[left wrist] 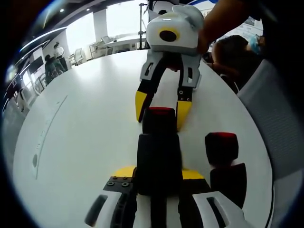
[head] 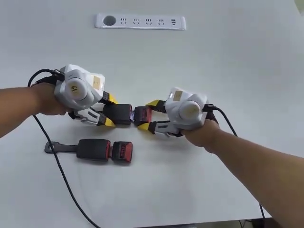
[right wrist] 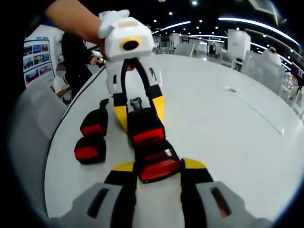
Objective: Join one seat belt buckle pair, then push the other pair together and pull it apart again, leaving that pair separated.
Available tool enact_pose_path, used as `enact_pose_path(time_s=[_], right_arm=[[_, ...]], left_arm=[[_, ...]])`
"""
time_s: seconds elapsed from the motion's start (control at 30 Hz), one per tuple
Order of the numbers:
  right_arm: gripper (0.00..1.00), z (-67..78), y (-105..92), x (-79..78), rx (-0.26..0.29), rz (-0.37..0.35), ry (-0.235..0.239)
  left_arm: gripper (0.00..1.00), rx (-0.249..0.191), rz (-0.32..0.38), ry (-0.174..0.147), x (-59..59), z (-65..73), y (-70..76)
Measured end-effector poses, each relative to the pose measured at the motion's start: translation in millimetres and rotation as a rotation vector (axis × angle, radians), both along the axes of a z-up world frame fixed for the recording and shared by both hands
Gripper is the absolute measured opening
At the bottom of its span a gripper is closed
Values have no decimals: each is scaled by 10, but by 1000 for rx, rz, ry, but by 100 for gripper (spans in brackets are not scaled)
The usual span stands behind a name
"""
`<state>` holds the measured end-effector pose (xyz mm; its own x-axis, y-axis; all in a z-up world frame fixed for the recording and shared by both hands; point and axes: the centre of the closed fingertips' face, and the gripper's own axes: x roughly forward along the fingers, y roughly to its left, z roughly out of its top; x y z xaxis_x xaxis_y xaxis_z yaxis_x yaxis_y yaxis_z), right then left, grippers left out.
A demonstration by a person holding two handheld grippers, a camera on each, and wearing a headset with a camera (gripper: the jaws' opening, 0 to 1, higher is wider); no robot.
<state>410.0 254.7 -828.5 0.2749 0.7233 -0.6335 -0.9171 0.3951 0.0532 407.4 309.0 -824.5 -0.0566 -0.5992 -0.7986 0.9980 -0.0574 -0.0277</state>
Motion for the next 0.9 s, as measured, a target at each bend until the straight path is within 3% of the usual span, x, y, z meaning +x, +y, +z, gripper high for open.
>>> enact_pose_path(time_s=[0.9], right_arm=[[36, -3, -22, -13, -21, -23, -9]], left_arm=[[34, 23, -2, -1, -10, 0, -4]])
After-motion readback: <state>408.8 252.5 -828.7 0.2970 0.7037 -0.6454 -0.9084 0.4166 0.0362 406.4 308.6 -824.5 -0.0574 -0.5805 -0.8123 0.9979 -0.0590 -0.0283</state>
